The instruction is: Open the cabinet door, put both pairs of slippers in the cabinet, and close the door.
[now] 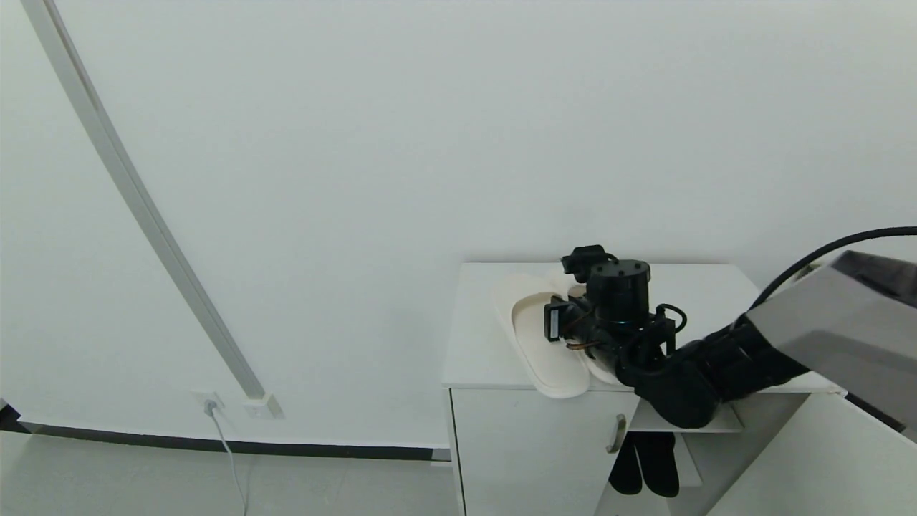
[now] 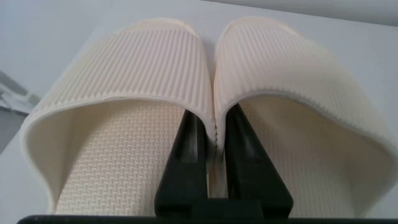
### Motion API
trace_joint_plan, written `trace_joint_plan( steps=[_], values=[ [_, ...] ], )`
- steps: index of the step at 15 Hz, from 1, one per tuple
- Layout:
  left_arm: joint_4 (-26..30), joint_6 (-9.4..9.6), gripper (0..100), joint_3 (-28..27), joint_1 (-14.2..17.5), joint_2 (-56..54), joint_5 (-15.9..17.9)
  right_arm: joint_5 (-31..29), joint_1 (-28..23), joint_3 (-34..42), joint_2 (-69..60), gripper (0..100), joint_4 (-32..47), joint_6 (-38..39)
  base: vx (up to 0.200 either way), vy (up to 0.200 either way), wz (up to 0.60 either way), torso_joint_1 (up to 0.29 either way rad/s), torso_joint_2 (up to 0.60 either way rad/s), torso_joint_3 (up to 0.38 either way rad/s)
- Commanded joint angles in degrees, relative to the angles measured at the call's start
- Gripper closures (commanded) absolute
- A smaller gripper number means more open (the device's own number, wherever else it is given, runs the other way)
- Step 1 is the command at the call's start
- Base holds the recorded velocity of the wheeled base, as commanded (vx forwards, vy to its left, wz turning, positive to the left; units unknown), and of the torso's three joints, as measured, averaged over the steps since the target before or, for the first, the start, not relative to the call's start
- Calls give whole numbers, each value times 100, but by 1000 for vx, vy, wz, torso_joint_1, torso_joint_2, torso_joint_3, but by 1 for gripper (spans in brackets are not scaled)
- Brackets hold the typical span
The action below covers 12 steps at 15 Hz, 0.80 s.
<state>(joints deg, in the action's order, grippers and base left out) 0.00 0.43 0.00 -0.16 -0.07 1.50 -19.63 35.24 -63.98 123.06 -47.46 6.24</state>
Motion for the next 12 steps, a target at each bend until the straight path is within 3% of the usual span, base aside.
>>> trace_joint_plan(
  steps=[1, 3, 6, 12],
  values=[
    [0, 1, 100, 0, -2, 7, -1, 407, 185, 1115, -1364, 100, -53, -35, 0, 0, 0, 0, 0, 0],
    [0, 10, 100, 0, 7, 7, -1, 750, 325, 1906, -2146, 100, 26, -35, 0, 0, 0, 0, 0, 0],
    [0, 19, 100, 0, -2, 7, -1, 970, 598, 2486, -2621, 100, 158, 132, 0, 0, 0, 0, 0, 0],
    [0, 10, 100, 0, -2, 7, 8, 943, 756, 2513, -2586, 100, 158, 158, 0, 0, 0, 0, 0, 0]
  ],
)
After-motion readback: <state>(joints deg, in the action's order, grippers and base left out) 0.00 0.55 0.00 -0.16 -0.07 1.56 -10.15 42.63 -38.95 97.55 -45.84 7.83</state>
